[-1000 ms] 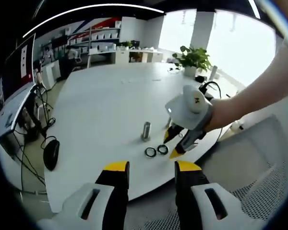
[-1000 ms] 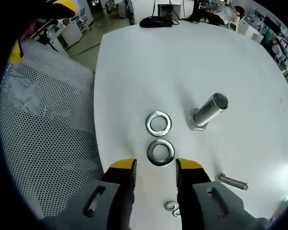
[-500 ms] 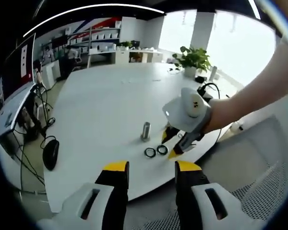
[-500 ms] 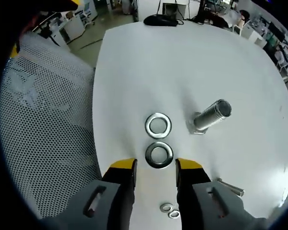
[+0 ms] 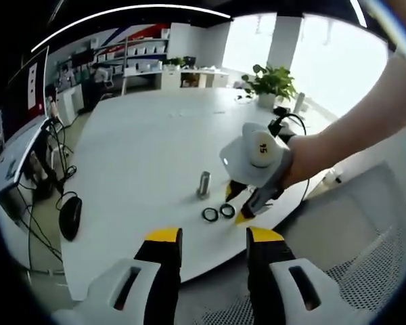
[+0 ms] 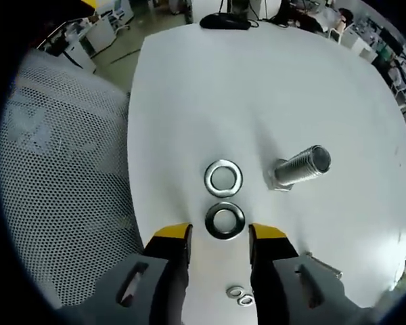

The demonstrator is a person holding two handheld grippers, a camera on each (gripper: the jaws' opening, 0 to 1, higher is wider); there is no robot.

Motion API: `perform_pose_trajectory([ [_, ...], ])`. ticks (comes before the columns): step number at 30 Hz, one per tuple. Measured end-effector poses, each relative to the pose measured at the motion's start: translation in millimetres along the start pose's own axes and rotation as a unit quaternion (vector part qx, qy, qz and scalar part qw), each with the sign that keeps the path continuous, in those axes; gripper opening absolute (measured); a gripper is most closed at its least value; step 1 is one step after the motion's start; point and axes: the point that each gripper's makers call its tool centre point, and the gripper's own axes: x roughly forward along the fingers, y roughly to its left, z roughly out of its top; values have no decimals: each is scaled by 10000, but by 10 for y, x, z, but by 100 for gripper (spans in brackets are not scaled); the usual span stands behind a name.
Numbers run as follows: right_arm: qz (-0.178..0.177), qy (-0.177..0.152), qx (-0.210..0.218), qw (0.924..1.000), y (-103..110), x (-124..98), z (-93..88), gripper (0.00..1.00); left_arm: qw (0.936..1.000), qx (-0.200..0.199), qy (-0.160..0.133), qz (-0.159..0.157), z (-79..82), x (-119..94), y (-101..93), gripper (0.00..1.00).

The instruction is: Place the washer onto the threaded stud by aligning its center hole with the stud, sliding it down to the base, and recovering from edge contact or off-axis alignment until the washer reaches the visible bottom stop.

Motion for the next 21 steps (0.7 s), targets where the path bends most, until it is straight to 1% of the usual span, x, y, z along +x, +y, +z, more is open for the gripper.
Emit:
perform_pose_trajectory([
  [2, 38, 39, -19, 10000, 13, -1, 6, 40, 10000, 2, 11, -5, -4, 1, -3, 36],
  [4, 74, -26, -168, 9998, 34, 6, 31, 45, 10000, 11, 15, -9, -7, 2, -5, 36],
  [5, 72, -187, -147, 9997, 37, 17, 72, 49, 10000, 12, 2, -4, -3, 0, -3, 36],
  [6, 78, -280, -115, 9995, 42, 15, 83, 52, 10000, 5, -8, -3, 1, -2, -3, 36],
  [7, 69, -480, -154, 9987, 41, 24, 119, 54, 10000, -7, -20, 0, 4, -3, -1, 36],
  [8, 61, -424, -45, 9991, 34, 12, 87, 54, 10000, -10, -25, 4, 5, -4, 1, 35],
  [12, 40, -407, -1, 9992, 34, 22, 90, 53, 10000, -16, -41, -4, 10, -5, -1, 35],
  [17, 88, -377, -139, 9992, 7, 19, 73, 51, 10000, -19, -36, -13, 9, -3, -6, 35],
  [21, 109, -464, -225, 9986, -35, -9, 57, 45, 10000, -44, -74, -1, 22, -6, 3, 35],
])
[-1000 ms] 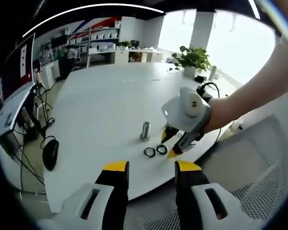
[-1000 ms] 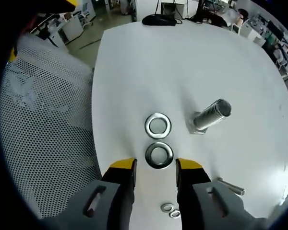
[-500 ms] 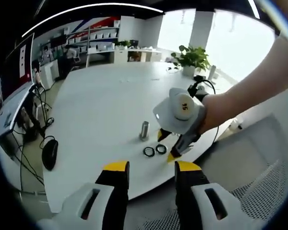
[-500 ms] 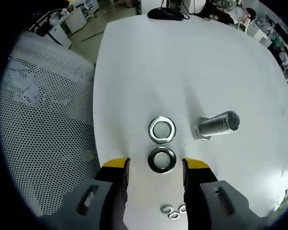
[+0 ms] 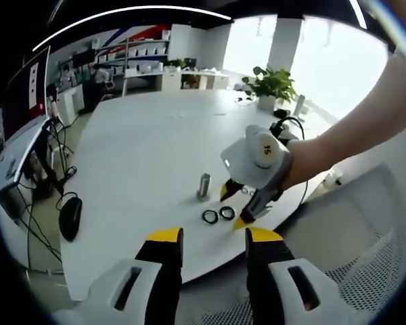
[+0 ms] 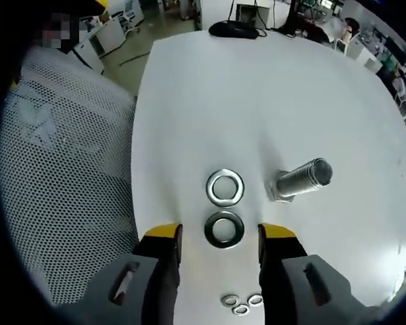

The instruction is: Place the washer onto the threaded stud by aligning its center hole with the stud, sliding it down to the base, and recovering from edge contact or off-axis alignment until the washer reaches the visible bottom stop.

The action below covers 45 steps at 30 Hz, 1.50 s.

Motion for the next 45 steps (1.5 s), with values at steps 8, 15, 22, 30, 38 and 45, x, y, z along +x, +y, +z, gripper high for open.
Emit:
perform_pose_trajectory([
  [8, 41, 216, -204, 9996, -1, 3, -51, 32, 10000, -12, -39, -2, 15, -2, 1, 34],
  [15, 36, 607, -320, 9976, 23, 13, -39, 31, 10000, -3, 4, -40, -1, 6, -14, 35],
  [22, 68, 813, -525, 9953, 65, 5, -38, 27, 10000, 17, 29, -43, -6, 6, -24, 36],
  [30, 78, 957, -543, 9939, 64, 2, -39, 27, 10000, 31, 21, -49, -4, 4, -30, 36],
  [38, 65, 1008, -445, 9939, 50, 9, -39, 27, 10000, 22, 1, -35, 2, 3, -23, 38],
  [45, 83, 875, -430, 9952, 50, -3, -48, 27, 10000, 20, -8, -15, 3, 4, -14, 37],
])
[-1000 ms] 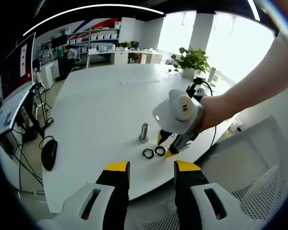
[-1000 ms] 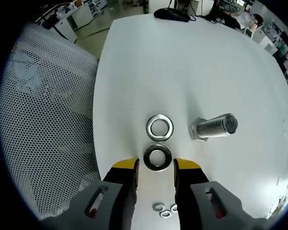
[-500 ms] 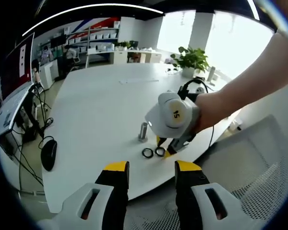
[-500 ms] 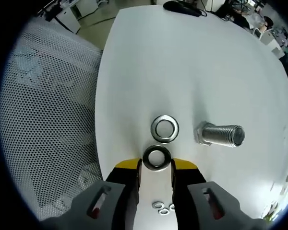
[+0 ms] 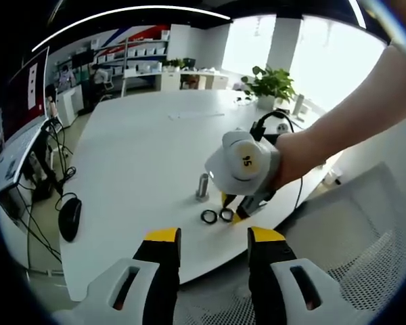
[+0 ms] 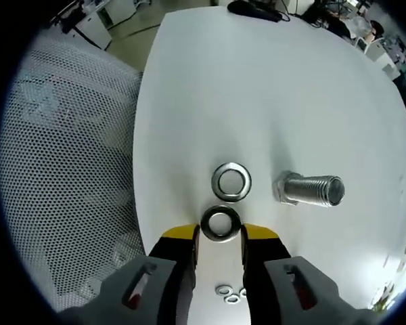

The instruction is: Place the washer onto the threaded stud by aligning its center hole with the stud, sliding it down to the base, and recovering from edge contact or off-axis alignment until the washer reaches the visible bottom stop.

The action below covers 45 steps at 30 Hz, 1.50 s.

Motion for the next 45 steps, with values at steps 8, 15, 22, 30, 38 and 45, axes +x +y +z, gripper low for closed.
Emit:
perform_pose_trajectory([
  [8, -8, -429, 261, 9987, -17, -3, 2, 26, 10000, 3, 31, 1, -11, 3, -3, 37],
  [15, -54, -434, 237, 9988, -5, 0, 18, 26, 10000, 3, 30, 9, -9, -1, -3, 37],
  [22, -62, -89, 88, 9999, 3, 7, 39, 25, 10000, -28, -25, 35, 9, -9, 9, 37],
  [30, -100, 188, 24, 9998, -4, 20, 35, 24, 10000, -25, -12, 35, 5, -7, 11, 37],
  [38, -107, 116, 84, 9998, -11, 3, 23, 22, 10000, -36, -18, 41, 7, -7, 17, 37],
  [45, -71, 27, 208, 9998, -36, -22, -63, 22, 10000, -70, -10, 47, 5, -6, 20, 37],
])
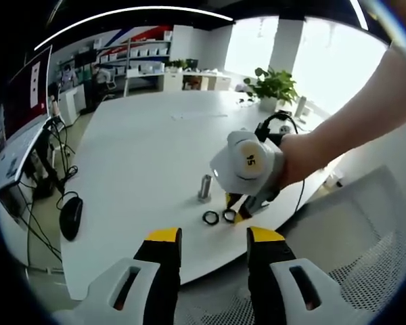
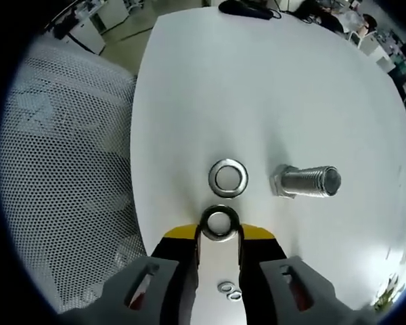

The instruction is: Place the washer onto the threaded stud by aligning its center hole with the stud, sliding it down to the base, and recovering from edge contact or off-axis alignment until the washer reaches the visible bottom stop.

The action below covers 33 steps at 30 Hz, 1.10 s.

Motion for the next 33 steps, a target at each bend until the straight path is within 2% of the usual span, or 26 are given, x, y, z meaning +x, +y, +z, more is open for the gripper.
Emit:
perform_pose_trajectory([
  [3, 5, -193, 203, 9996, -38, -60, 37, 22, 10000, 15, 7, 5, -3, 3, 2, 37],
  [9, -62, -296, 233, 9993, -101, -182, 50, 22, 10000, 4, 5, 8, -3, 3, 7, 37],
  [10, -37, -305, 257, 9992, -105, -207, 47, 6, 10000, 6, 7, 7, -4, 2, 6, 37],
  [11, -113, -575, 149, 9982, -123, -251, 126, 2, 10000, 6, 6, 7, -3, 2, 6, 37],
  [12, -32, -408, -111, 9991, -146, -290, 51, 2, 10000, 2, 3, 6, -2, 2, 7, 37],
  [13, 87, -437, 270, 9986, -84, -306, 27, 2, 10000, 0, 5, 8, -2, 2, 7, 37],
  [15, -91, -321, 53, 9994, -161, -315, 8, 2, 10000, 5, 8, 9, -3, 3, 6, 37],
  [16, -59, -66, 104, 9999, -146, -288, -79, 2, 10000, 11, 7, 10, -3, 3, 6, 37],
  [18, -261, -131, -26, 9996, -182, -250, -89, 3, 10000, 1, -4, 23, 0, 0, 10, 37],
  [20, -80, -101, 180, 9998, -109, -203, -128, 3, 10000, -20, -10, 32, 1, -2, 15, 37],
  [28, -66, -179, 336, 9993, -103, -173, -141, 3, 10000, 2, 46, 25, -17, 6, 13, 37],
  [33, -91, -265, 468, 9985, -131, -192, -113, 9, 10000, 3, 49, 27, -14, 11, 19, 36],
])
